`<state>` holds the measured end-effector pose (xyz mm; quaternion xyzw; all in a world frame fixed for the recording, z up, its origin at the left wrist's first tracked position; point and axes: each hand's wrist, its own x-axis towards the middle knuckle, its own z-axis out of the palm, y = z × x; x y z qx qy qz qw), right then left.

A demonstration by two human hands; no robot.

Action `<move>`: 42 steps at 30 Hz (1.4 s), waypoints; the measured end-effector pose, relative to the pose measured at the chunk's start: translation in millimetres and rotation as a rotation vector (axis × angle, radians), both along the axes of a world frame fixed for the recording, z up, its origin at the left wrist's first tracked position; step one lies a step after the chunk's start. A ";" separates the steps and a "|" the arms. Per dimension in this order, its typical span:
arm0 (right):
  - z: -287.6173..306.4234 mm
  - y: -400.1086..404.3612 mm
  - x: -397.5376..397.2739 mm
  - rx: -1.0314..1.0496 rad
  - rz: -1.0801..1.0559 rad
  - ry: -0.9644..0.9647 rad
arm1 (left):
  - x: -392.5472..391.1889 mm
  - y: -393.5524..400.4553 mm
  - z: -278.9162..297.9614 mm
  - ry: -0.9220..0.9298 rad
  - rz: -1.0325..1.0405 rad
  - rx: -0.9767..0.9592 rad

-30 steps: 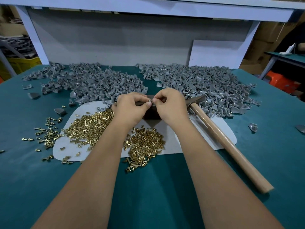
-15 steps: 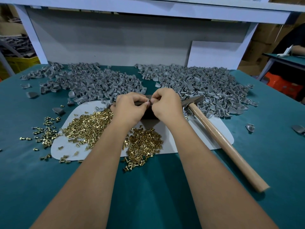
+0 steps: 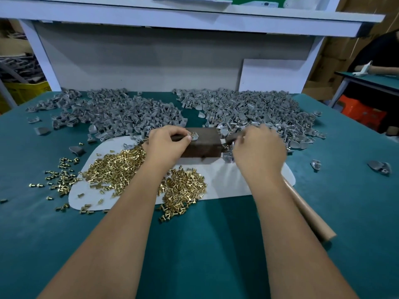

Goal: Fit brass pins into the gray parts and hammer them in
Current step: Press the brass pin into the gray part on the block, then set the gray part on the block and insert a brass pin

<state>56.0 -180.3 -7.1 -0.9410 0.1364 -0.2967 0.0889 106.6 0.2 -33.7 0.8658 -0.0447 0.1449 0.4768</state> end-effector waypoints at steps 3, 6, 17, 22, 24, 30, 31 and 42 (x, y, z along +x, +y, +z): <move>-1.2 -22.6 -16.3 0.090 -0.152 0.178 | 0.5 -0.1 0.0 0.013 -0.032 -0.030; -4.0 -25.5 -19.2 0.152 -0.177 0.420 | -0.1 -0.8 0.5 0.020 -0.022 -0.012; 5.0 -9.4 -18.8 0.109 -0.100 0.059 | 1.2 0.0 2.2 0.025 0.038 -0.096; 5.4 21.6 -22.9 0.044 0.166 -0.034 | 2.1 1.6 1.7 0.034 0.109 0.007; 3.1 31.9 -22.8 -0.021 0.188 0.012 | 1.2 1.5 -0.6 0.025 0.128 0.010; 0.9 33.2 -25.9 -0.041 0.108 -0.105 | 3.8 -1.6 -1.9 0.032 0.173 0.029; 0.3 31.8 -25.8 -0.052 0.106 -0.104 | 4.4 -1.6 -2.0 0.035 0.174 0.028; -4.3 36.1 -23.8 -0.082 0.136 -0.034 | 6.9 0.1 -3.9 0.017 0.190 0.012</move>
